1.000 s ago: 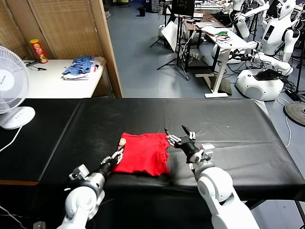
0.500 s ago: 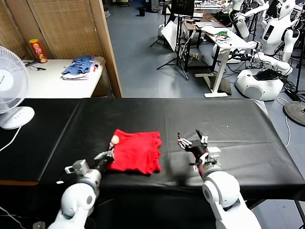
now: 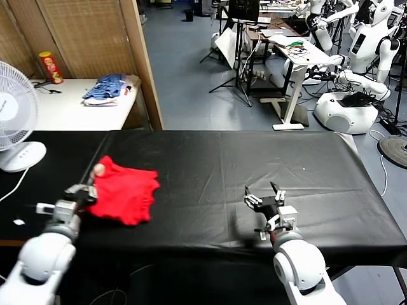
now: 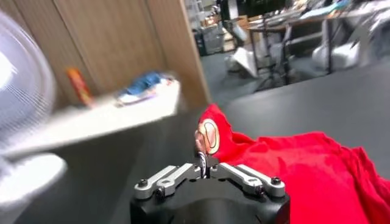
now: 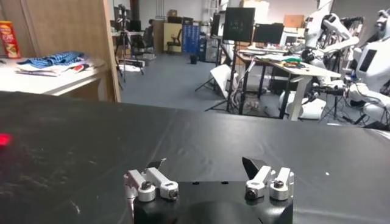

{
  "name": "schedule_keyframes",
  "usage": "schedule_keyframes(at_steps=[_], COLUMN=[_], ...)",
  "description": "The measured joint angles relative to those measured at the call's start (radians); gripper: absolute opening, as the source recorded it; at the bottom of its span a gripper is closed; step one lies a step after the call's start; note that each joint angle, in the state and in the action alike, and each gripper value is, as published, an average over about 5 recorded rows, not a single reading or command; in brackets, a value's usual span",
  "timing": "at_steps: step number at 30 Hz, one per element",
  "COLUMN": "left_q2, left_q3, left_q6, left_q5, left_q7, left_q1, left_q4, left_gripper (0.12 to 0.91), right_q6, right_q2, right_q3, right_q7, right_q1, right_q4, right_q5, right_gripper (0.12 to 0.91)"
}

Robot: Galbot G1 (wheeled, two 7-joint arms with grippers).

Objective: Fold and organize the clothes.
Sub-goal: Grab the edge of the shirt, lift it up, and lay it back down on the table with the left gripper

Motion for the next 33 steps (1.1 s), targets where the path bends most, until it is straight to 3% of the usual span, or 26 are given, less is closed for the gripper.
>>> schedule_keyframes(at_steps=[4,7,14,21,24,29,33], left_q2=[0.034,0.014,-0.129,-0.295,-0.333,-0.35,-0.34], left_q3=[-0.006,0.025,0.217,0.393,0.433,0.455,0.443], left_q6=[0.023,0.033,0.004,-0.031,-0.049,-0.098,-0.113], left_q5=[0.052,0.014,-0.162,-0.164,-0.142,-0.131,-0.151], left_q7=[-0.006,-0.029,-0.061,-0.022,0.026,0.104,0.133], left_q1=[0.016,0.026,-0.003,-0.074,-0.09,-0.105,-0.104], left_q4=[-0.047,-0.092,-0.119,-0.045,-0.025,-0.022,-0.039], left_gripper=[0.151,0.151,0.151,0.153,0.219,0.485,0.694], right_q6=[0.0,0.001,0.004,0.001,-0.012,-0.049,-0.08], right_q2=[0.002,0.001,-0.002,-0.029,-0.041,-0.048,-0.035], right_q3=[-0.001,0.0,0.009,0.008,-0.003,-0.032,-0.066], right_q7=[-0.001,-0.003,-0.023,-0.068,-0.092,-0.104,-0.079], right_q1=[-0.007,-0.015,-0.038,-0.052,-0.05,-0.028,0.011], right_q4=[0.0,0.001,0.015,0.022,0.021,0.006,-0.024], right_q5=[-0.006,-0.012,-0.025,-0.014,0.006,0.098,0.212], right_gripper=[0.798,0.798,0.798,0.798,0.798,0.798,0.798])
